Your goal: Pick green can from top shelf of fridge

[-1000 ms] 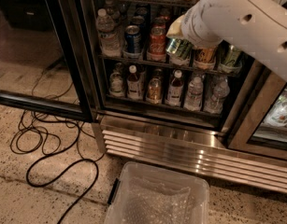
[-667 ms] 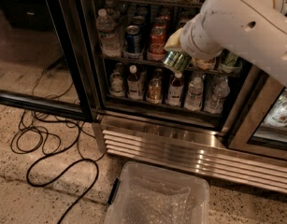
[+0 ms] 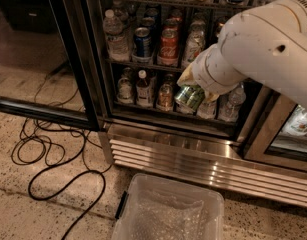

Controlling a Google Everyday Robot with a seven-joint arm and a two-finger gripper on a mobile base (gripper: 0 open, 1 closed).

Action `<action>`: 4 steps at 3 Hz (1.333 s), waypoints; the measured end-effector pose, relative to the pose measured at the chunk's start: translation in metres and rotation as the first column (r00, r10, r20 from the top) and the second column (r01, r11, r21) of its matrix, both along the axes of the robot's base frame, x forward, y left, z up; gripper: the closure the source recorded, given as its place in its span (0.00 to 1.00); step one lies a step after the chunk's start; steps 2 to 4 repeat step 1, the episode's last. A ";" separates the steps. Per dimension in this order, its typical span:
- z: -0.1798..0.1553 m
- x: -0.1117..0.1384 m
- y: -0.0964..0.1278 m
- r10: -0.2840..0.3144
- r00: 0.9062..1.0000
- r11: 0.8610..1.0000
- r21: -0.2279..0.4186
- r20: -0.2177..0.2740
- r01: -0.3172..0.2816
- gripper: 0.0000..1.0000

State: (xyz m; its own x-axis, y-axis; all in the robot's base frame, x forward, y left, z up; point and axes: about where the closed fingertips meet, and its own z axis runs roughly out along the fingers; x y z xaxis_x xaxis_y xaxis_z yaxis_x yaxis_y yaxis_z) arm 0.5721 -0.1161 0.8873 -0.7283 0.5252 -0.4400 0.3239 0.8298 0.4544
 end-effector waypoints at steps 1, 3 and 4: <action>0.000 0.000 0.000 0.000 1.000 1.000 0.000 0.000 0.000 1.00; 0.000 0.000 0.000 0.000 1.000 1.000 0.000 0.000 0.000 1.00; 0.000 0.000 0.000 0.000 1.000 1.000 0.000 0.000 0.000 1.00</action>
Offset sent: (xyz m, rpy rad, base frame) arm 0.0000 0.0000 0.0000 0.0000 0.0000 0.0000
